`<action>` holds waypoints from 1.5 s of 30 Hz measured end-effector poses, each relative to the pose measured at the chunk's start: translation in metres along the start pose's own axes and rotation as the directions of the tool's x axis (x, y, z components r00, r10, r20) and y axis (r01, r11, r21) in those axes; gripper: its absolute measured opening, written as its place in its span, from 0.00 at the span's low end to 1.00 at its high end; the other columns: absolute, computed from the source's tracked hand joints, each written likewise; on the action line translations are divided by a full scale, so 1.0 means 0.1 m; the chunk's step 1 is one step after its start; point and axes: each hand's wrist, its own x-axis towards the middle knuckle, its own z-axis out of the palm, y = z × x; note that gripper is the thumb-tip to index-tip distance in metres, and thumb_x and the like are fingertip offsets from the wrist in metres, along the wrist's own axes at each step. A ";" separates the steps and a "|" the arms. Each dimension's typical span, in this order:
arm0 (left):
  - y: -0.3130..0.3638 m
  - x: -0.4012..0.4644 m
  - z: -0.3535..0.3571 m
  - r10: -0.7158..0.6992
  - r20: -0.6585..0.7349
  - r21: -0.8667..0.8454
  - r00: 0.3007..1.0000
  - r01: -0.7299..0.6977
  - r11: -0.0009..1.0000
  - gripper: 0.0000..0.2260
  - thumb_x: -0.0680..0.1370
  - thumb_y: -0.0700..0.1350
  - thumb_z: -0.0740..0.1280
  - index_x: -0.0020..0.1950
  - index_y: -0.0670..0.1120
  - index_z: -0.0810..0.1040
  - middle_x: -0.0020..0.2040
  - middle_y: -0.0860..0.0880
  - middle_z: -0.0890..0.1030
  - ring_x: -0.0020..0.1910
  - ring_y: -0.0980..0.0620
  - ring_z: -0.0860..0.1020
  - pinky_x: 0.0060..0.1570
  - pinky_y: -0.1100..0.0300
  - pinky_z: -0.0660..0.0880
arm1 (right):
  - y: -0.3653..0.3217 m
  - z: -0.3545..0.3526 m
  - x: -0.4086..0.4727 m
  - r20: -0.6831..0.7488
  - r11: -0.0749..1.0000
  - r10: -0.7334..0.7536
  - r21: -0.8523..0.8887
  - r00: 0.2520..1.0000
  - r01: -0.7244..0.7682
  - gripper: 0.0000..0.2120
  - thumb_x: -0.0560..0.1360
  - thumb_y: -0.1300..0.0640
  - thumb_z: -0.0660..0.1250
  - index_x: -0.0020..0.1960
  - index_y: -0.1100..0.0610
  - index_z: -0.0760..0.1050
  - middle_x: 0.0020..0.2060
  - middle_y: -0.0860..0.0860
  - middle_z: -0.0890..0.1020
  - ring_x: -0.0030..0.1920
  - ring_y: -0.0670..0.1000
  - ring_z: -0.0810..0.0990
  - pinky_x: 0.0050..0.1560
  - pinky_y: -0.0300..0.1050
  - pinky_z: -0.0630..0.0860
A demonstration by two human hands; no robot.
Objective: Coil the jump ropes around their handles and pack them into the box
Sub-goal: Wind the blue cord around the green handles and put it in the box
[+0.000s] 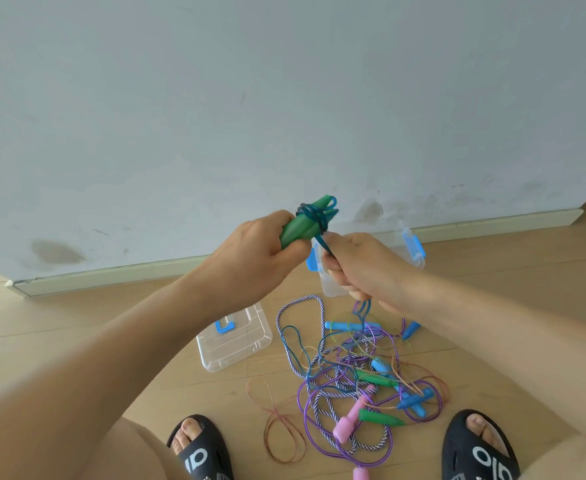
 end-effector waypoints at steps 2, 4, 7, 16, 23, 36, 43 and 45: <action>-0.06 0.06 0.01 -0.067 0.033 0.021 0.997 0.066 0.998 0.10 0.79 0.49 0.63 0.44 0.44 0.76 0.39 0.41 0.80 0.35 0.45 0.73 0.40 0.48 0.75 | 0.03 0.05 -0.01 -0.048 0.996 -0.047 -0.077 0.998 0.043 0.26 0.84 0.46 0.51 0.29 0.53 0.57 0.20 0.46 0.60 0.22 0.47 0.55 0.23 0.36 0.55; -0.10 0.10 0.04 -0.106 0.080 -0.001 0.991 0.106 0.994 0.10 0.79 0.49 0.63 0.43 0.46 0.79 0.36 0.42 0.79 0.33 0.48 0.73 0.39 0.50 0.75 | 0.06 0.09 -0.03 -0.100 0.985 -0.095 -0.155 0.990 0.079 0.26 0.84 0.46 0.51 0.29 0.53 0.58 0.20 0.46 0.62 0.22 0.47 0.58 0.25 0.36 0.58; -0.19 0.19 0.08 -0.160 0.078 -0.015 0.984 0.162 0.987 0.11 0.80 0.48 0.62 0.43 0.44 0.79 0.34 0.49 0.77 0.32 0.49 0.72 0.35 0.55 0.72 | 0.09 0.12 -0.09 -0.110 0.919 -0.205 -0.363 0.973 0.153 0.26 0.84 0.46 0.52 0.31 0.58 0.65 0.25 0.54 0.71 0.28 0.52 0.65 0.33 0.48 0.65; -0.28 0.26 0.22 0.010 0.201 0.453 0.980 -0.102 0.886 0.09 0.80 0.48 0.60 0.44 0.44 0.67 0.39 0.47 0.73 0.38 0.42 0.75 0.37 0.52 0.70 | -0.17 -0.22 -0.06 -0.091 0.759 -0.465 -0.554 0.881 0.343 0.24 0.80 0.47 0.63 0.30 0.55 0.60 0.22 0.48 0.60 0.26 0.48 0.59 0.27 0.41 0.57; -0.05 0.15 0.35 0.194 0.314 0.499 0.929 -0.335 0.799 0.10 0.81 0.49 0.60 0.52 0.42 0.70 0.45 0.47 0.75 0.38 0.46 0.70 0.37 0.57 0.60 | -0.25 -0.41 0.03 0.006 0.771 -0.446 -0.505 0.895 0.388 0.26 0.79 0.45 0.66 0.32 0.60 0.61 0.27 0.50 0.58 0.28 0.47 0.56 0.28 0.40 0.55; 0.01 -0.02 0.09 0.153 0.008 0.071 0.988 -0.153 0.986 0.09 0.79 0.46 0.66 0.41 0.43 0.73 0.29 0.47 0.72 0.28 0.53 0.65 0.28 0.65 0.64 | 0.07 -0.19 0.15 0.129 0.985 -0.022 -0.168 0.991 0.043 0.19 0.78 0.48 0.56 0.30 0.54 0.64 0.22 0.47 0.63 0.24 0.48 0.56 0.26 0.38 0.57; -0.22 0.14 0.02 -0.059 0.070 0.159 0.996 0.047 0.986 0.17 0.81 0.52 0.63 0.38 0.44 0.68 0.32 0.48 0.72 0.31 0.51 0.68 0.31 0.60 0.64 | 0.09 -0.05 -0.06 0.007 0.921 -0.134 -0.368 0.991 0.127 0.24 0.83 0.46 0.53 0.34 0.57 0.70 0.24 0.48 0.71 0.25 0.46 0.66 0.31 0.41 0.63; -0.24 0.17 0.07 -0.075 0.120 0.213 0.990 0.049 0.976 0.17 0.82 0.53 0.62 0.40 0.43 0.69 0.34 0.48 0.73 0.33 0.49 0.70 0.32 0.59 0.65 | 0.11 -0.06 -0.11 0.033 0.841 -0.202 -0.507 0.979 0.190 0.23 0.82 0.48 0.54 0.35 0.60 0.72 0.29 0.55 0.76 0.29 0.50 0.68 0.34 0.47 0.68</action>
